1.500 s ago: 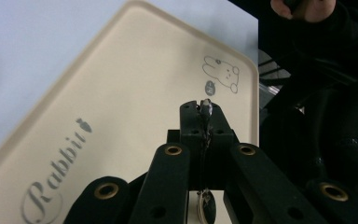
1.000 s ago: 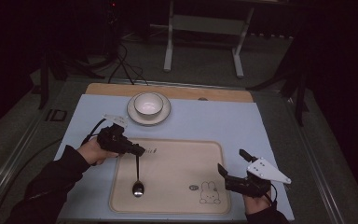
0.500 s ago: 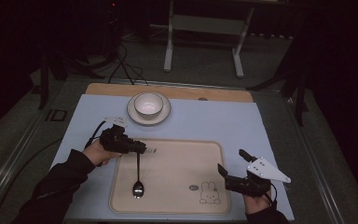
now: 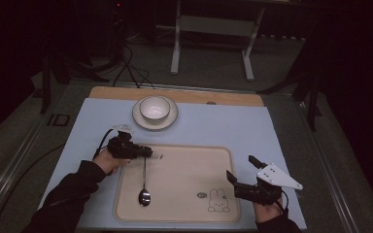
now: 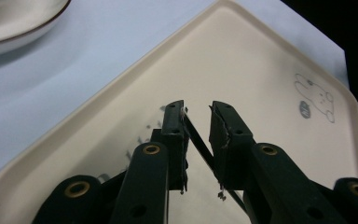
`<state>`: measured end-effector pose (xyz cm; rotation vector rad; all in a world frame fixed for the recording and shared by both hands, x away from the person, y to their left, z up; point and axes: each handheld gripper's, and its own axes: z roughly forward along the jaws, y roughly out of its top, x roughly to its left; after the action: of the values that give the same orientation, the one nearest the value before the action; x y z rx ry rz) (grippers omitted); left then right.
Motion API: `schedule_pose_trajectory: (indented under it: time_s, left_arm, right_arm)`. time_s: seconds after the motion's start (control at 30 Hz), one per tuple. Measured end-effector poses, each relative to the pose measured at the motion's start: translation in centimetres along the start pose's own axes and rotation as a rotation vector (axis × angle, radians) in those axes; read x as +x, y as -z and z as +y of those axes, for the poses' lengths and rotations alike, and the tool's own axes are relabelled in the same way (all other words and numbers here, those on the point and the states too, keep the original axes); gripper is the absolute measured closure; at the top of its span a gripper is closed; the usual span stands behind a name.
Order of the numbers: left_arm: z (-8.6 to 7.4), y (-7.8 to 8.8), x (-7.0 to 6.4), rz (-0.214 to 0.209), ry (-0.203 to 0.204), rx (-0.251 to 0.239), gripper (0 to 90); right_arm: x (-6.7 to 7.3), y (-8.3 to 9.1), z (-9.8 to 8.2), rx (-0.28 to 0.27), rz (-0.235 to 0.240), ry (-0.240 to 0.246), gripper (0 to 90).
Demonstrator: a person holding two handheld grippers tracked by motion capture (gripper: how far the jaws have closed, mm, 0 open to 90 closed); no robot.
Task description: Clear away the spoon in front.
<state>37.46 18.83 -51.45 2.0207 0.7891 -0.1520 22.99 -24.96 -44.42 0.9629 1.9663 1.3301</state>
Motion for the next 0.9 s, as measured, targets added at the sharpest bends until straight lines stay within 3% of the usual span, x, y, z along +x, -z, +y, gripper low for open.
schedule_pose_trajectory:
  time_s: [0.37,0.47,0.9]
  left_arm:
    - [-0.4,-0.9,0.5,0.020,0.029,0.007,73.3]
    - [-0.5,-1.1,0.8,0.042,0.052,0.007,71.9]
    - [-0.7,-1.7,0.9,0.119,0.054,0.010,66.1]
  right_arm:
    - [0.0,0.0,0.0,0.001,0.004,0.003,11.9]
    - [0.0,0.0,0.0,0.001,0.005,0.001,11.9]
    - [0.0,0.0,0.0,0.003,0.008,0.006,11.9]
